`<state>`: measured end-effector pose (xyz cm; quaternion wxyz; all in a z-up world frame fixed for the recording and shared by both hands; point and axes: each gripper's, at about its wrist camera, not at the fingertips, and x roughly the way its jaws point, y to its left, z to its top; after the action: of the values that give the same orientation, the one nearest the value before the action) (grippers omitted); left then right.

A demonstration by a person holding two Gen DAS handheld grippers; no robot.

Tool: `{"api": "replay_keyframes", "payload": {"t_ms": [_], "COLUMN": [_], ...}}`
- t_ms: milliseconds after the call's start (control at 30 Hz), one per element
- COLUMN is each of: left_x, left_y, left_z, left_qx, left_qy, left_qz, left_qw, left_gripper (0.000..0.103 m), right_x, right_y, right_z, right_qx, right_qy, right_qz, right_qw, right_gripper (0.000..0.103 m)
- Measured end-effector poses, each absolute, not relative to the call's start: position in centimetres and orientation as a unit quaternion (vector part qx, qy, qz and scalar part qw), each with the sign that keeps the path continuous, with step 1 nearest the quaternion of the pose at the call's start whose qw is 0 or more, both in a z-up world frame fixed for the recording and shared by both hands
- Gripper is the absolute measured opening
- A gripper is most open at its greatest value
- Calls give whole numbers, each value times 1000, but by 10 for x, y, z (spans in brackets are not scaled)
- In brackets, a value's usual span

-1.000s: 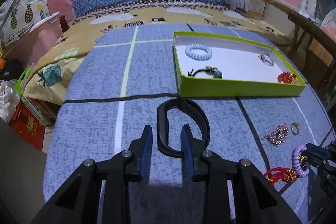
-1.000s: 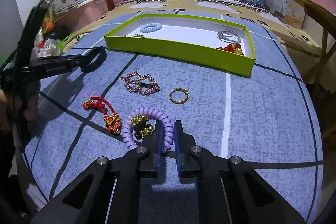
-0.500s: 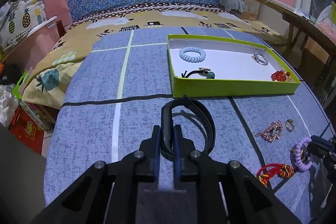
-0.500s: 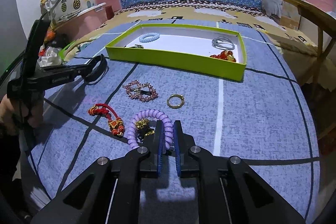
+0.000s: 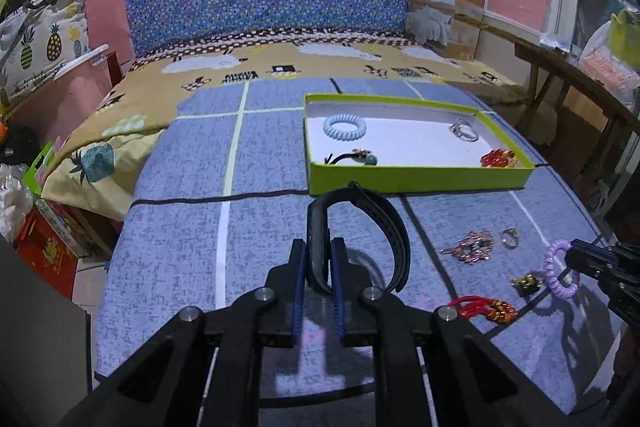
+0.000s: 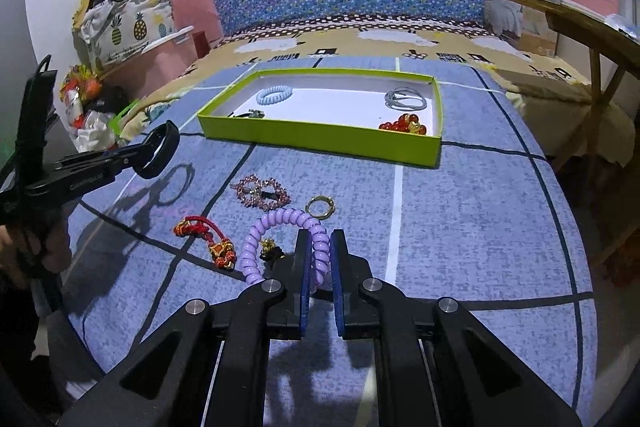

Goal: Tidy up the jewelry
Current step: 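Carry the black band and lavender hair tie over the green box with both tools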

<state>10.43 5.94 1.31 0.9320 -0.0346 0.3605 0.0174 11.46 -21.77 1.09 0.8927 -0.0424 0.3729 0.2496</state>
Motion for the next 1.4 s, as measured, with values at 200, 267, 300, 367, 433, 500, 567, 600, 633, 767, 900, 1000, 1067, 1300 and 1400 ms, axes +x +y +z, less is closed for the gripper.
{"api": "replay_keyframes", "payload": {"t_ms": [200, 267, 300, 367, 433, 500, 567, 600, 633, 767, 900, 1000, 1067, 1300, 1400], "left_x": [103, 105, 106, 109, 113, 117, 123, 125, 129, 142, 157, 170, 179, 216, 232], "left_y": [53, 52, 51, 49, 47, 44, 41, 39, 38, 34, 35, 35, 35, 28, 23], "left_z": [21, 23, 23, 25, 27, 29, 31, 31, 31, 33, 35, 37, 37, 34, 31], "left_qx": [-33, -32, -31, -30, -28, -25, -22, -20, -19, -12, -10, -6, -5, 4, 9], "left_qy": [350, 349, 349, 347, 344, 341, 339, 340, 340, 339, 339, 338, 340, 350, 355], "left_qz": [10, 8, 8, 6, 4, 1, -2, -4, -7, -11, -12, -12, -15, -24, -28], "left_qw": [936, 936, 937, 937, 938, 940, 940, 940, 940, 941, 941, 941, 940, 937, 935], "left_gripper": [13, 13, 13, 13, 13, 13, 13, 13, 13, 13, 13, 13, 13, 13, 13], "right_x": [116, 118, 119, 122, 127, 131, 138, 141, 145, 163, 178, 192, 203, 241, 259], "right_y": [-222, -223, -223, -225, -225, -225, -224, -224, -224, -222, -218, -216, -214, -205, -202], "right_z": [17, 19, 20, 22, 24, 26, 29, 30, 31, 37, 40, 42, 43, 38, 34], "right_qx": [-34, -31, -30, -27, -25, -25, -24, -23, -22, -26, -31, -29, -28, -30, -33], "right_qy": [366, 365, 364, 362, 359, 356, 352, 351, 350, 344, 340, 340, 340, 349, 354], "right_qz": [248, 247, 246, 245, 244, 242, 240, 240, 240, 238, 237, 236, 236, 228, 220], "right_qw": [896, 897, 898, 899, 900, 902, 904, 905, 905, 908, 910, 910, 910, 909, 909], "right_gripper": [9, 9, 9, 9, 9, 9, 9, 9, 9, 9, 9, 9, 9, 9, 9]}}
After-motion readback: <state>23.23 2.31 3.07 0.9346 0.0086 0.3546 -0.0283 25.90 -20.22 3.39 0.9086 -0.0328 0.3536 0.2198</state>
